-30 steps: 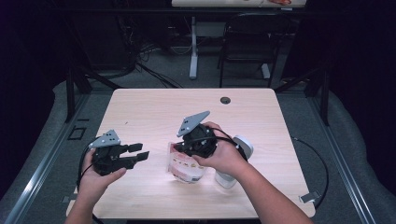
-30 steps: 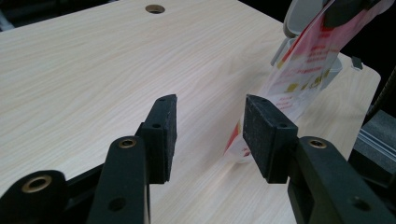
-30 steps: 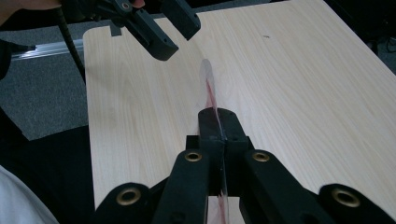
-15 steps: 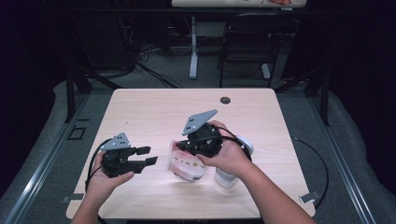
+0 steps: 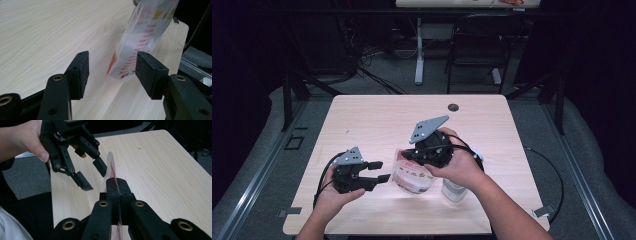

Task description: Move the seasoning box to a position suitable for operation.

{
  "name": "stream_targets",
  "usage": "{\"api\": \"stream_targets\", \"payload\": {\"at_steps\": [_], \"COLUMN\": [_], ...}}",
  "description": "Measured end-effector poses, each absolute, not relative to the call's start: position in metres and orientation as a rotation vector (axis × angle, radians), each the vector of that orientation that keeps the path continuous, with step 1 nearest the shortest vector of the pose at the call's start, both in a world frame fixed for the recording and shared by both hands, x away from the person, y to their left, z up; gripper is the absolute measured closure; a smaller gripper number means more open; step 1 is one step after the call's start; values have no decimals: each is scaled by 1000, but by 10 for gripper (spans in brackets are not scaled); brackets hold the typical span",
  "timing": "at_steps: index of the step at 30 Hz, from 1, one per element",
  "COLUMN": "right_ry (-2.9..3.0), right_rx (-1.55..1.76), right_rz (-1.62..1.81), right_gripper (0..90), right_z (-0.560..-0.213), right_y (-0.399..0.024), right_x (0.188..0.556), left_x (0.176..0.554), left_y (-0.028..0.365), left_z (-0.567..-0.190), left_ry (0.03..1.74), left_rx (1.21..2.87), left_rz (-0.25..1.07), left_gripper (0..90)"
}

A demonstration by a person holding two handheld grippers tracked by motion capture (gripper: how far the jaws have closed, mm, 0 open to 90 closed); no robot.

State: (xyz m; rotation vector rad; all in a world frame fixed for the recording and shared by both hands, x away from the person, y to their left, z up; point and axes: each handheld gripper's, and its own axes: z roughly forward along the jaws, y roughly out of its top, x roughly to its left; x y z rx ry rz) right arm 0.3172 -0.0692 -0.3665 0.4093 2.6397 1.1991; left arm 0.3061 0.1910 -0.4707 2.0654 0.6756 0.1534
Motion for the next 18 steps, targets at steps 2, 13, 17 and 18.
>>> {"api": "stream_targets", "payload": {"at_steps": [2, 13, 17, 18], "right_ry": [2637, 2629, 2635, 2636], "right_rx": [408, 382, 376, 375], "right_rz": [1196, 1204, 1209, 1212], "right_gripper": [900, 900, 900, 900], "right_z": [-366, -361, -360, -360], "right_y": [-69, -69, -69, -70], "right_x": [317, 314, 314, 313], "left_x": [306, 305, 305, 305], "left_y": [189, 181, 179, 178], "left_z": [-472, -480, -482, -483], "left_ry": [662, 630, 617, 613], "left_rx": [2060, 2079, 2075, 2069], "left_rz": [143, 121, 107, 105], "left_gripper": [451, 459, 475, 482]}}
